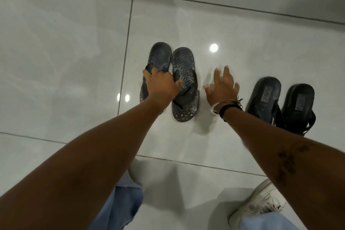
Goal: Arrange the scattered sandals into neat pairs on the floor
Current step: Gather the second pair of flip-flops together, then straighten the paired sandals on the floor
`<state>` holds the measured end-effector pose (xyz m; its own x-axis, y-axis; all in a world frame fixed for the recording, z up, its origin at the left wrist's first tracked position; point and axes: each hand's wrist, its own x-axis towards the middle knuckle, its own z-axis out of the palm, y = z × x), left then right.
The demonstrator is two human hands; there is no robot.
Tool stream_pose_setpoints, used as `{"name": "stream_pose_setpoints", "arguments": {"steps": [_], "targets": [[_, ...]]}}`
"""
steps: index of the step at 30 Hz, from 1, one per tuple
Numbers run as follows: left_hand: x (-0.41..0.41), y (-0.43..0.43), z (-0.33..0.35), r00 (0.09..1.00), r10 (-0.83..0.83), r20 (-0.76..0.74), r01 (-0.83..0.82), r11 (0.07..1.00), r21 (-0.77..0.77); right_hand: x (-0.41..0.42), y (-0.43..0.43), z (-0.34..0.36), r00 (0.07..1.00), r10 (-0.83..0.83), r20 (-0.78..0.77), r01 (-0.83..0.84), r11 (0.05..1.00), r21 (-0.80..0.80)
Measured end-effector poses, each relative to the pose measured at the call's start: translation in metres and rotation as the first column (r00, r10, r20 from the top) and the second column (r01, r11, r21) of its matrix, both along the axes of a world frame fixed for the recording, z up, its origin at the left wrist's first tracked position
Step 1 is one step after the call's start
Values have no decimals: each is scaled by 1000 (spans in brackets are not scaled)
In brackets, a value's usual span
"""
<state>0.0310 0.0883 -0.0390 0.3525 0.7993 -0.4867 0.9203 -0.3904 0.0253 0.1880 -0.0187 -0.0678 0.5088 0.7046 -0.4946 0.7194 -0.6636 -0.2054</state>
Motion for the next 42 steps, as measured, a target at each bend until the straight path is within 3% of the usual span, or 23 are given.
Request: {"name": "stream_pose_setpoints", "arguments": {"steps": [2,6,11,16,24,30,37,42], "targets": [[8,1,-1,994,-37,-104,33,998,-46,15,-3,-13,998,54,-17,-56,991,-124],[24,2,-15,956,-147,-255,134,989,-66,16,2,-41,995,8,-99,-26,983,-182],[17,23,-8,943,-219,-249,190,972,-138,1,7,-53,1000,22,0,-21,982,-190],[-12,123,11,987,-49,-156,46,999,-26,12,8,-49,997,6,-82,-22,980,-199],[-43,228,3,965,3,-263,2,1000,17,9,7,-52,999,3,-41,-12,971,-237],[-46,219,-9,979,4,-202,-2,1000,12,9,7,-52,999,-5,-40,-5,969,-248],[-31,210,-9,961,69,-268,-73,997,-2,10,7,-40,998,12,-69,-32,954,-299],[1,164,7,955,5,-296,43,987,156,26,5,-17,989,-41,-142,2,965,-262]]}}
